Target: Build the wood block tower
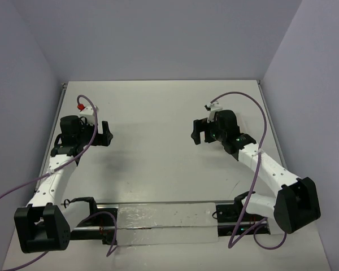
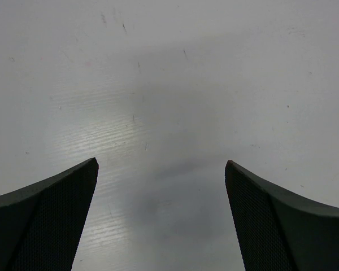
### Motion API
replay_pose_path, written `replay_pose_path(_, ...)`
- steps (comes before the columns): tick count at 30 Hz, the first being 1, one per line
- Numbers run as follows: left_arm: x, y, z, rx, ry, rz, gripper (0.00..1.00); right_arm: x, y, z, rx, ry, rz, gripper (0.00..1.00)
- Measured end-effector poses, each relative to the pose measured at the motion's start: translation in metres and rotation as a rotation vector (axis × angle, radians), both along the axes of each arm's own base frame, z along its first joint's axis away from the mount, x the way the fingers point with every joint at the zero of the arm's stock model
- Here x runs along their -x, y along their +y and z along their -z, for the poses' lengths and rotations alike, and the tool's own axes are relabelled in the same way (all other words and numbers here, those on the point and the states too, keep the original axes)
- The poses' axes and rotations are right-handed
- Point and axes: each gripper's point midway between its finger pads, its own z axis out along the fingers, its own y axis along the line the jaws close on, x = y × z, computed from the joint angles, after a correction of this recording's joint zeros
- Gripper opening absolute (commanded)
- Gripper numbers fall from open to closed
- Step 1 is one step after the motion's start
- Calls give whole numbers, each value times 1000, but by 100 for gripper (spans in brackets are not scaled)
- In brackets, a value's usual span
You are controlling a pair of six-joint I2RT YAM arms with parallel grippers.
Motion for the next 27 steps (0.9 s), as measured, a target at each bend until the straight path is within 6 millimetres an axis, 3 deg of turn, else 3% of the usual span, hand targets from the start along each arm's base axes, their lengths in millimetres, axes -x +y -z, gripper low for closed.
replay_pose_path(5, 0, 0, 0, -3, -2, 0, 99, -2, -3, -8, 25, -5, 3, 100)
replay_pose_path(10, 0, 2, -4, -17, -20, 3, 99, -16, -20, -36, 89, -50, 22, 100)
replay_pose_path(12, 0, 2, -5, -20, -22, 6, 99, -25, -38, -45, 110, -53, 43, 100)
replay_pose_path(15, 0, 2, -4, -22, -22, 8, 99, -43, -84, -48, 148, -24, 129, 96)
replay_pose_path(20, 0, 2, -4, -22, -21, 8, 99, -55, -160, -25, 223, 104, 256, 89)
replay_pose_path(22, 0, 2, -4, -22, -20, 8, 99, -54, -178, -12, 242, 159, 280, 88)
replay_pose_path(27, 0, 2, -2, -22, -13, 8, 99, -50, -200, 11, 262, 258, 288, 79)
